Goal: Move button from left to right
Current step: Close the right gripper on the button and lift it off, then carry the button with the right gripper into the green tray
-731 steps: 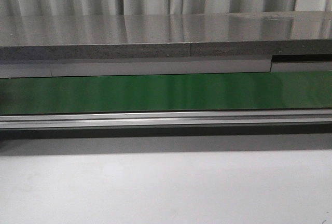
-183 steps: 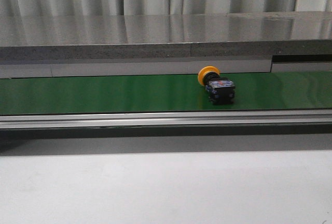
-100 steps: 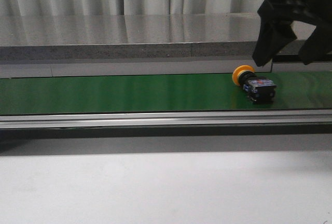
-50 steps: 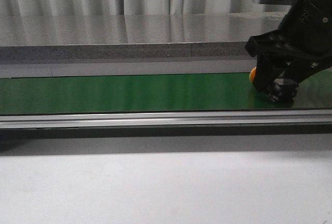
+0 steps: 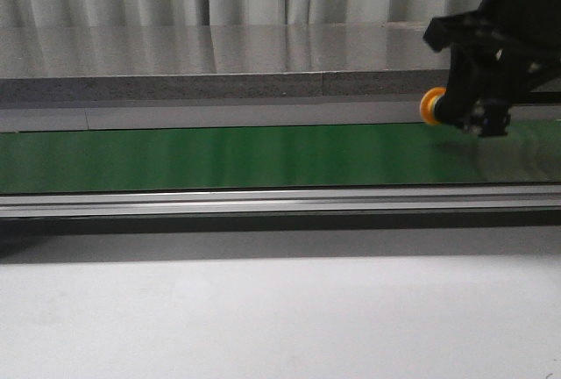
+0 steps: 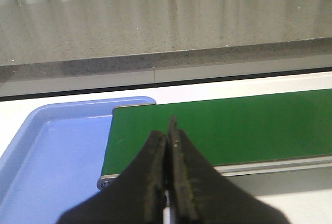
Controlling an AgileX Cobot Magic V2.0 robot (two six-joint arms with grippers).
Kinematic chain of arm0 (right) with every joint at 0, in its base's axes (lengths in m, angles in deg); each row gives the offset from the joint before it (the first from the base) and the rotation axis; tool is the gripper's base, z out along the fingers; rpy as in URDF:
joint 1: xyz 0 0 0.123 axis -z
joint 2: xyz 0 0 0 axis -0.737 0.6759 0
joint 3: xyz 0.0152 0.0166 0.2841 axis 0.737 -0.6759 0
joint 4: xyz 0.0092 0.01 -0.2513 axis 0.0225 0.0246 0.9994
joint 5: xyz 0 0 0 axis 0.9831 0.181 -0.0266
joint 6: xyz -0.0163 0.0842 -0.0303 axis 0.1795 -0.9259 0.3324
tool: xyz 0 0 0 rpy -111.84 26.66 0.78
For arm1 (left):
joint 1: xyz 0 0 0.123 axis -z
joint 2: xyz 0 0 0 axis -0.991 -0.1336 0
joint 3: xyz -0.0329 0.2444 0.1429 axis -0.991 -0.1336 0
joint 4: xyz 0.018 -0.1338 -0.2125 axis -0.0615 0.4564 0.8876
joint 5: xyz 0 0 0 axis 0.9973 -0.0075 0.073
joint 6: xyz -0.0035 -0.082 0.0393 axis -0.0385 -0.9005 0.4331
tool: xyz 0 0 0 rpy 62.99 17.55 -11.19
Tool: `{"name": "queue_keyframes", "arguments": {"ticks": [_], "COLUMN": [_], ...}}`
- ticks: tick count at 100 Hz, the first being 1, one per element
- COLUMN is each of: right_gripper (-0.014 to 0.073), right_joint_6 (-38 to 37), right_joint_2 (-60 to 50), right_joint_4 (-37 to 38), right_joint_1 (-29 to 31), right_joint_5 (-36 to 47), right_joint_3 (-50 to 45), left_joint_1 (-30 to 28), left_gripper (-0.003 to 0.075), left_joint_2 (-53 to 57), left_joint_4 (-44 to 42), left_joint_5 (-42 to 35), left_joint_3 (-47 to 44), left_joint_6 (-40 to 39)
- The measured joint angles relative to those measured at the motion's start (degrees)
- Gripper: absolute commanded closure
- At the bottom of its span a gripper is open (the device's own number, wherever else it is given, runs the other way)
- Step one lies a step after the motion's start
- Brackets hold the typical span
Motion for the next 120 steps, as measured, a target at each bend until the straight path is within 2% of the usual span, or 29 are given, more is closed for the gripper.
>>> {"name": "queue_keyframes", "arguments": {"ticks": [28,69,95,120], "right_gripper": [0.0299,0.0299,0.0299,0.0299], "right_joint_6": [0.1,3.64,7.26,9.12], "right_joint_2": [-1.23,0.42,6.2,12.71], "right_joint_4": [4.41,6.86,6.97,6.97], "right_joint_1": [10.53,27.24,31.74,32.78], "right_joint_5": [-4.84,-3.84,-1.15,0.74], "right_joint_3": [8.43,9.76,9.76,9.76], "left_joint_1": [0.0,0.0,0.0,0.0], "left_gripper": [0.074,0.074,0.074,0.074], "left_joint_2": [0.0,0.0,0.0,0.0], "left_joint_4": [0.0,0.0,0.0,0.0], "left_joint_5": [0.0,0.0,0.0,0.0], "left_joint_3": [0.0,0.0,0.0,0.0], "left_joint_6": [0.0,0.0,0.0,0.0]}}
